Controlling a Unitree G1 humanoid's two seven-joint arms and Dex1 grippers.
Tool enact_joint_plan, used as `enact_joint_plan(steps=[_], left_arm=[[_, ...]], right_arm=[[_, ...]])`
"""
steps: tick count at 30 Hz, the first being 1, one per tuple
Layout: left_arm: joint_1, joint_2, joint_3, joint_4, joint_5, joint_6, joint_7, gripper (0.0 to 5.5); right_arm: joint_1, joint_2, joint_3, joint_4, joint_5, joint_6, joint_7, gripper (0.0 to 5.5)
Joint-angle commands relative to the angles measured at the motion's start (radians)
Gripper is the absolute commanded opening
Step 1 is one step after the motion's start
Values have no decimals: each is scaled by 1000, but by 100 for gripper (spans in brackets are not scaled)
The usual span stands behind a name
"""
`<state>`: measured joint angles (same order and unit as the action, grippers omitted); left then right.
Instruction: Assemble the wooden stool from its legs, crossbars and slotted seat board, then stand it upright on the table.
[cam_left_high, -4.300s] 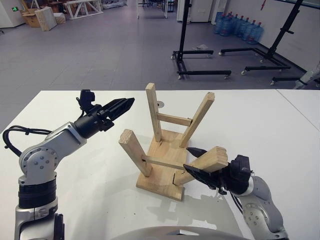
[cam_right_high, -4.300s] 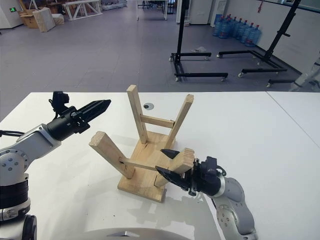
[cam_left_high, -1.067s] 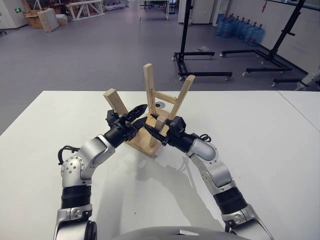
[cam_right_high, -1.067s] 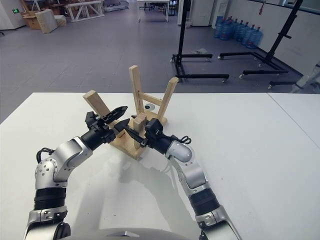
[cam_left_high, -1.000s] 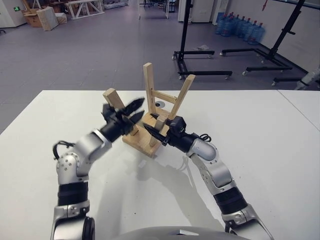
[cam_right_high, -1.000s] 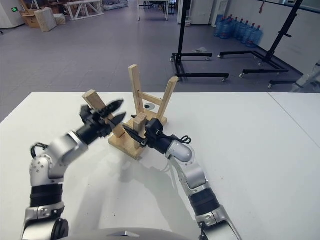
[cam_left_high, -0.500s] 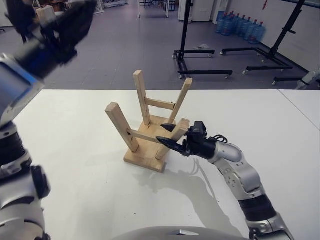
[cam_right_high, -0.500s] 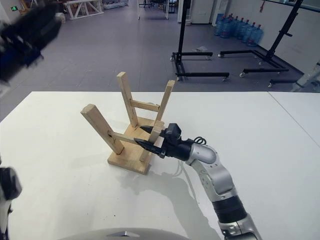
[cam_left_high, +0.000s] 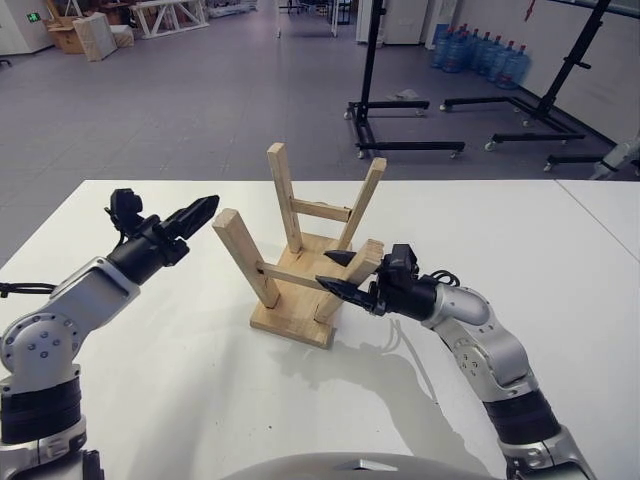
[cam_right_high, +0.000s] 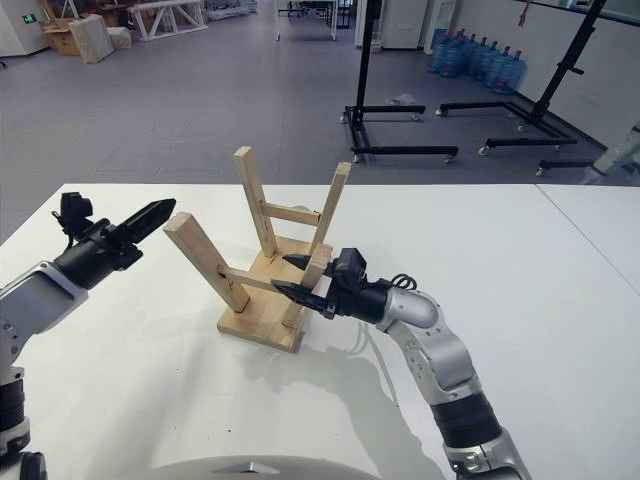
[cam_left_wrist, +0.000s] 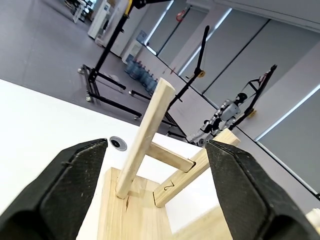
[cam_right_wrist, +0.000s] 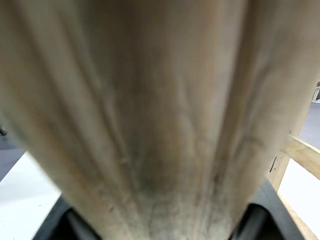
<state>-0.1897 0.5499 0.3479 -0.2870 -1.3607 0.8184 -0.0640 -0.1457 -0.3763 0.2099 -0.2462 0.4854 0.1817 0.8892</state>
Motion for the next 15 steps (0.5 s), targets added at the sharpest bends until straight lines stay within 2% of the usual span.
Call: enact_joint_plan(steps=[1,7,15], left_arm=[[-33,-82,-83,-33,46,-9,31,361],[4,-119,-135,-87,79,-3,27,361],[17,-128,-134,-64,82,-8,10,361]], right_arm=[[-7,15,85,51,-80,49,-17,205],[-80,108,144,150,-135,55,-86,205],[-55,124,115,165,-135,20,-101,205]])
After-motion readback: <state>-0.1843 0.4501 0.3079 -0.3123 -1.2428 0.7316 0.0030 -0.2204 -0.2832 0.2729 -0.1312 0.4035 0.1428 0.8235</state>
